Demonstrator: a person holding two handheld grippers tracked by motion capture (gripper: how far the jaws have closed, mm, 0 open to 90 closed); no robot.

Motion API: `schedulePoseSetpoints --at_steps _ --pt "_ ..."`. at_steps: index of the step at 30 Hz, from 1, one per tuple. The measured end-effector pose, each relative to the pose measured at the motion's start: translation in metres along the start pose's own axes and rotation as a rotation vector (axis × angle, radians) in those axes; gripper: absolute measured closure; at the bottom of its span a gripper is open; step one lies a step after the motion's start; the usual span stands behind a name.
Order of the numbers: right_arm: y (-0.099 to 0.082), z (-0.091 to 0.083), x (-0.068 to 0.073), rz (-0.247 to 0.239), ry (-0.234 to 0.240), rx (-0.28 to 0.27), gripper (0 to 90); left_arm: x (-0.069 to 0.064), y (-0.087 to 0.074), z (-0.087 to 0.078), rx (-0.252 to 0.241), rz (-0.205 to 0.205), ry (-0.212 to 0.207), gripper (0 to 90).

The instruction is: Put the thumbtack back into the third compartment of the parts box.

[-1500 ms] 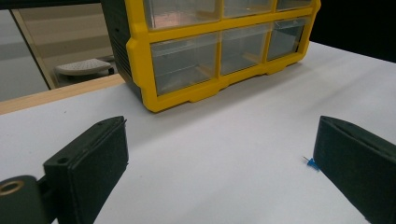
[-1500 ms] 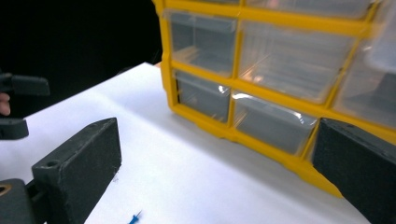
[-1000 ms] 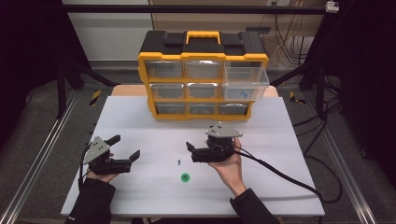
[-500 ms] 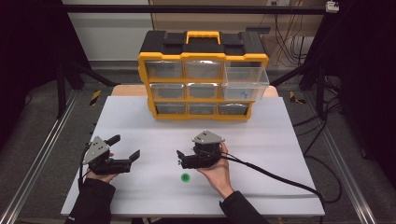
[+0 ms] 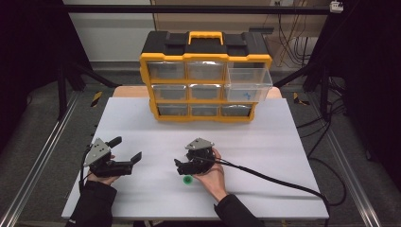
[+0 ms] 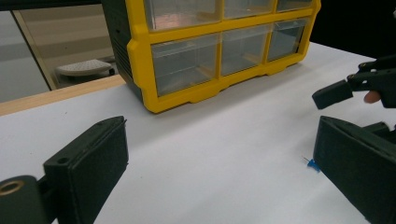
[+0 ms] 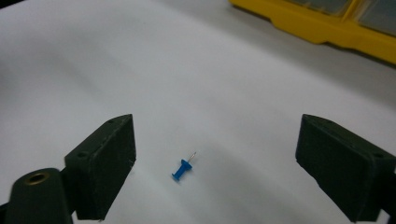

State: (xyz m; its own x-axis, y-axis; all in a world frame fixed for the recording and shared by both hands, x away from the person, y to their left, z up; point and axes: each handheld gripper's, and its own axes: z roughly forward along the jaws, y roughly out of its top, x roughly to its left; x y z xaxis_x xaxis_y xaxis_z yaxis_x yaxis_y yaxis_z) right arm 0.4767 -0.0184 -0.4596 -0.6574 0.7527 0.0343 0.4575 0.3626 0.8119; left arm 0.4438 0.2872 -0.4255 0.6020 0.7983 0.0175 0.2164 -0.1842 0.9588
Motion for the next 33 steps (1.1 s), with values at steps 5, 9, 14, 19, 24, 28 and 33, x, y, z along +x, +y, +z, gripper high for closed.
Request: schedulePoseSetpoints --at_steps 5,9,14,19,24,28,33 --pt "-0.004 0.007 0.001 0.014 -0.011 0.035 18.8 0.0 0.0 0.0 0.001 0.004 0.0 2.4" --pt "-0.008 0.012 0.001 -0.002 -0.009 0.061 24.5 0.0 0.0 0.0 0.001 0.004 0.0 2.4" --pt "-0.012 0.019 0.005 -0.024 -0.013 0.096 31.0 0.0 0.0 0.0 0.0 0.003 0.0 2.4" --pt "-0.014 0.022 0.006 -0.026 -0.012 0.113 39.5 0.0 0.0 0.0 0.001 0.005 0.0 2.4" --pt "-0.014 0.021 0.007 -0.038 -0.017 0.121 48.0 0.0 0.0 0.0 0.001 0.004 0.0 2.4" --pt "-0.014 0.02 0.007 -0.047 -0.013 0.121 54.2 0.0 0.0 0.0 0.001 0.005 0.0 2.4" --pt "-0.014 0.019 0.008 -0.051 -0.009 0.125 62.1 0.0 0.0 0.0 0.0 0.005 0.0 2.4"
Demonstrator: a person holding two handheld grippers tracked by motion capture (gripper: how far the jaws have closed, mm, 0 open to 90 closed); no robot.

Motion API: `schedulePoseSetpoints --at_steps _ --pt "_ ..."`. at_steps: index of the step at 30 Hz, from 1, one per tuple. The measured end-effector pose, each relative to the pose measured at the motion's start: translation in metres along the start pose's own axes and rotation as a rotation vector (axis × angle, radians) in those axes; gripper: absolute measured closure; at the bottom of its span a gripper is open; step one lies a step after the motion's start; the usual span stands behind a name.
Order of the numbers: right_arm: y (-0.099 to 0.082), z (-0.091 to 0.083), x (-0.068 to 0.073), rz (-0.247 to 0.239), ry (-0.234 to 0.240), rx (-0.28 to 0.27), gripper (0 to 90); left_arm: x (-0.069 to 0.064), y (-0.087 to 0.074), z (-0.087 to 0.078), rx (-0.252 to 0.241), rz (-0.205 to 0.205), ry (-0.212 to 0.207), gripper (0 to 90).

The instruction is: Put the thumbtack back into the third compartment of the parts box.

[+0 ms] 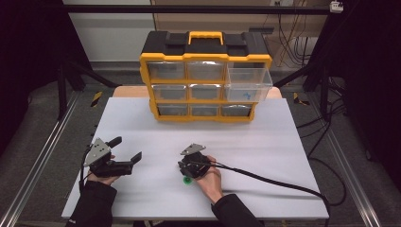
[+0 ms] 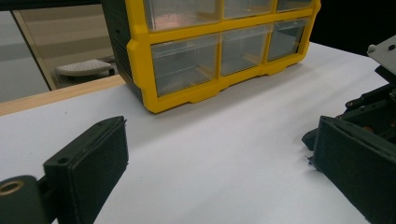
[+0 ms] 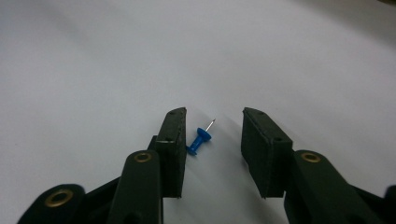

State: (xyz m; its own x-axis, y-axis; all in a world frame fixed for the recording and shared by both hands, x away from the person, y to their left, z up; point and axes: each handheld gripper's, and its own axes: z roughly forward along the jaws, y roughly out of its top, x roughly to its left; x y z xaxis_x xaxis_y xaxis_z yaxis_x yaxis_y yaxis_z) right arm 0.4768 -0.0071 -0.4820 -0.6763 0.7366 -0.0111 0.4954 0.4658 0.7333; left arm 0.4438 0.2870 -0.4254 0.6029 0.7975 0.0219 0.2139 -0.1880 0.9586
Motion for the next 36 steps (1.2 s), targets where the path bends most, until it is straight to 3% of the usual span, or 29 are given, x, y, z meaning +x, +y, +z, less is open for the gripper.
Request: schedulePoseSetpoints --at_steps 14,29,36 --pt "0.001 -0.002 -0.001 0.005 0.009 0.021 83.2 0.0 0.0 0.0 -0.001 -0.003 0.0 2.4" --pt "0.003 -0.002 -0.004 0.007 0.028 0.028 85.6 0.0 0.0 -0.001 -0.003 -0.002 0.001 2.4" --pt "0.008 -0.011 -0.005 0.0 0.037 0.002 85.5 0.0 0.0 -0.001 -0.002 -0.002 0.001 2.4"
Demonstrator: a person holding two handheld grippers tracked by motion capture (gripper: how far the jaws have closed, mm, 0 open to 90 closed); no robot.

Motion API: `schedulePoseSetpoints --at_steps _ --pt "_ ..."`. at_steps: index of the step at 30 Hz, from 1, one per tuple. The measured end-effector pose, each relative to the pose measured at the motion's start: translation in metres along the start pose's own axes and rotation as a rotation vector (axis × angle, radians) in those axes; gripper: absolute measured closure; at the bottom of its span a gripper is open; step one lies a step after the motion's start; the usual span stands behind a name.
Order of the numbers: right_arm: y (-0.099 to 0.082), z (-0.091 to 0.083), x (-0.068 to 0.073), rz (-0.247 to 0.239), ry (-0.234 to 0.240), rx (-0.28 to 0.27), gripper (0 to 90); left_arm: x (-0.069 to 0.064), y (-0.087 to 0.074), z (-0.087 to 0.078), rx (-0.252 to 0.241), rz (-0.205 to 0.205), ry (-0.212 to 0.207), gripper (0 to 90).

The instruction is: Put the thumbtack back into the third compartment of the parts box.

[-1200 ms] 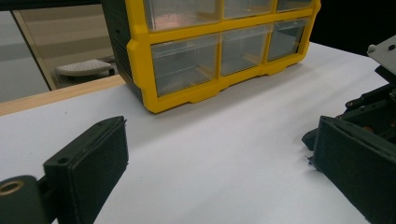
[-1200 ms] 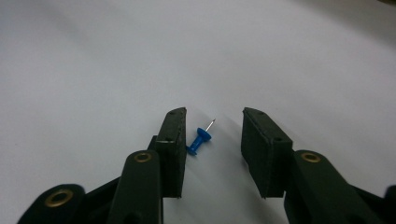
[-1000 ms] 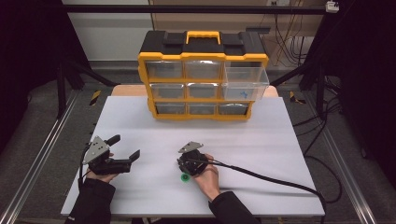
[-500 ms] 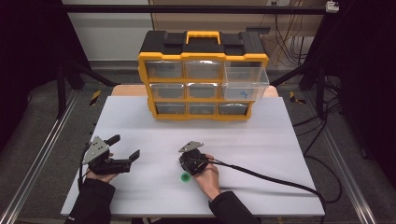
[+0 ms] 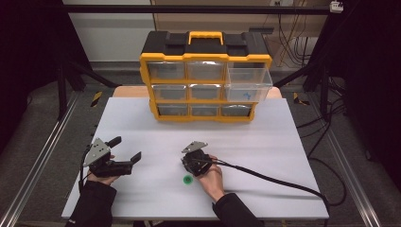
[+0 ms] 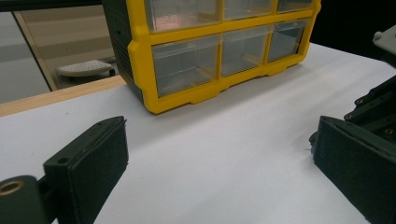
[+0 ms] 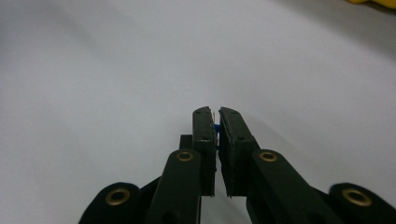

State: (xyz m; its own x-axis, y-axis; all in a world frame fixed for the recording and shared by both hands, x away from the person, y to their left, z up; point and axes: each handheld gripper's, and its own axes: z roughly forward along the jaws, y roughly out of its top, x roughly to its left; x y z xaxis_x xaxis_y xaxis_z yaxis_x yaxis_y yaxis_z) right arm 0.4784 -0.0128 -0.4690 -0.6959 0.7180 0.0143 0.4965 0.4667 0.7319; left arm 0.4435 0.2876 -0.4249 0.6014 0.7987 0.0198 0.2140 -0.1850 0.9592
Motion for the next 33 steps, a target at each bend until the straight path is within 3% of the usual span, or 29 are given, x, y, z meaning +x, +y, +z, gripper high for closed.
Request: schedulePoseSetpoints --at_steps 18,33 --pt "0.014 -0.04 -0.007 0.007 0.045 -0.085 85.4 0.0 0.0 0.0 0.0 0.0 0.001 2.4" --pt "0.018 -0.072 -0.018 0.004 0.044 -0.147 85.4 0.0 0.0 0.0 0.002 -0.002 0.0 2.4"
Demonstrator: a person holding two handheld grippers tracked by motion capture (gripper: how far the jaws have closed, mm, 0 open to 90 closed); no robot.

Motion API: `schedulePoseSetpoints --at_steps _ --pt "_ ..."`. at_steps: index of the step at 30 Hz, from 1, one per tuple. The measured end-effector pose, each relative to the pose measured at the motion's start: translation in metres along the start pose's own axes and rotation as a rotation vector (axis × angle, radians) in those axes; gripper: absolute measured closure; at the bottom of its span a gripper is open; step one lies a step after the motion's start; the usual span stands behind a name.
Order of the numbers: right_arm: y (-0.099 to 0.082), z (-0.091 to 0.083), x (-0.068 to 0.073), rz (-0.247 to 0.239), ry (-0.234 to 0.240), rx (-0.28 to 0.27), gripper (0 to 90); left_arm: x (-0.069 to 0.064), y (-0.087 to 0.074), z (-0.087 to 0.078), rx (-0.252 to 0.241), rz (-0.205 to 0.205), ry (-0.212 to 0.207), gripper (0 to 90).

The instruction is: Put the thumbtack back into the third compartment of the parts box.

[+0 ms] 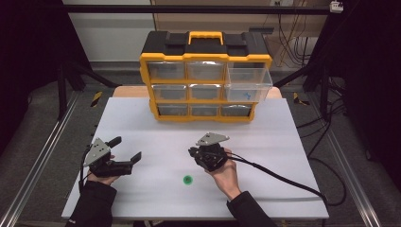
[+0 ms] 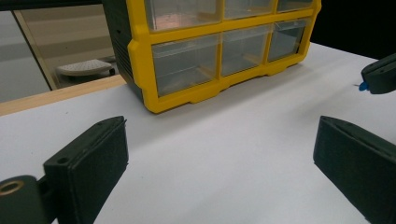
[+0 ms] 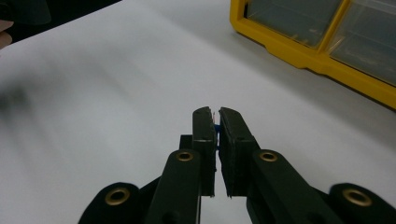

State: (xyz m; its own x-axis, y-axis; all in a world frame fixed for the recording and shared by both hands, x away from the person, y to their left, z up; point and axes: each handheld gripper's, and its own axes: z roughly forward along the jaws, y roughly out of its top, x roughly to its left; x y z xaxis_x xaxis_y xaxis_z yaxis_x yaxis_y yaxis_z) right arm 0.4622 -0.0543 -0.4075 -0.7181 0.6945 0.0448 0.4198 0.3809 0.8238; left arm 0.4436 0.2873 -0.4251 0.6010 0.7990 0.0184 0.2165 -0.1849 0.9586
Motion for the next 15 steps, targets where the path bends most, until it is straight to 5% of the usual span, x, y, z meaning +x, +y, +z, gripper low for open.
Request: schedulePoseSetpoints --at_steps 15 --pt "0.013 -0.036 -0.016 0.013 -0.028 -0.077 85.4 0.0 0.0 0.0 0.0 0.0 0.0 2.4"
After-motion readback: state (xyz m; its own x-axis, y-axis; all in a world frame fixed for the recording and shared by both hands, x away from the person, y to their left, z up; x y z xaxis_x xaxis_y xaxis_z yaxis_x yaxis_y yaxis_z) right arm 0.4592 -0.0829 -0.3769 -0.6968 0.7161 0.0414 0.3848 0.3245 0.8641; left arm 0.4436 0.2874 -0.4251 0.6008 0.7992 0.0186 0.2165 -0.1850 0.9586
